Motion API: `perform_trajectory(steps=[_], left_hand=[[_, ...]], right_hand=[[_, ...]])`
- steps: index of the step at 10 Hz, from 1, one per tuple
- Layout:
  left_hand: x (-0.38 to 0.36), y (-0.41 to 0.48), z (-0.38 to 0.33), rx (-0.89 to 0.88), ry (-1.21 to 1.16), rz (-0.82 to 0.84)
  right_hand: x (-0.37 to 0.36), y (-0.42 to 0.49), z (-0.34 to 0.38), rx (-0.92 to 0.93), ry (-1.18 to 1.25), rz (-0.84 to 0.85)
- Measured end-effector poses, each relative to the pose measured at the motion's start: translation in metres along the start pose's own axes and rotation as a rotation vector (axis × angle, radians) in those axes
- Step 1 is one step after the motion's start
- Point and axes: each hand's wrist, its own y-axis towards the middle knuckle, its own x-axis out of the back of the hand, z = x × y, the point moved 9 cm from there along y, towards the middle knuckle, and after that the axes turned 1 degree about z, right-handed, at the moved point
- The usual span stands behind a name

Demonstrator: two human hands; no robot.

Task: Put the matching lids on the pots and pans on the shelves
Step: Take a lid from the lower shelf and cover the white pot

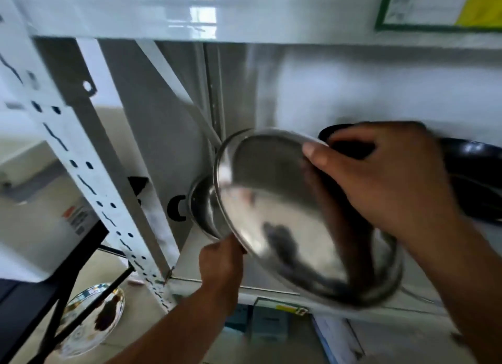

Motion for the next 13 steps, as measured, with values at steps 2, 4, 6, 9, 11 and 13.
perform_trajectory(steps=[2,4,6,9,11,13], left_hand=[[0.022,-0.016,0.022,0.021,-0.118,-0.035],[0.031,-0.017,0.011,-0.04,-0.197,-0.05],[0.025,-0.023,0.012,0.02,-0.326,-0.013],[0.025,-0.012,0.002,0.023,-0.433,-0.034],[0.042,-0.003,-0.005,-0.117,-0.294,-0.182],[-0.003,-0.092,-0.078,-0.864,0.076,-0.03]], right_hand=[[-0.108,0.062,-0.001,0.015,-0.093,0.183],[-0.178,0.055,-0.007,0.047,-0.118,0.339],[-0.2,0.036,-0.017,0.045,-0.149,0.396],[-0.203,0.037,-0.017,0.051,-0.17,0.318],[-0.205,0.03,-0.01,0.041,-0.125,0.351],[-0.11,0.022,-0.034,0.037,-0.054,0.082]])
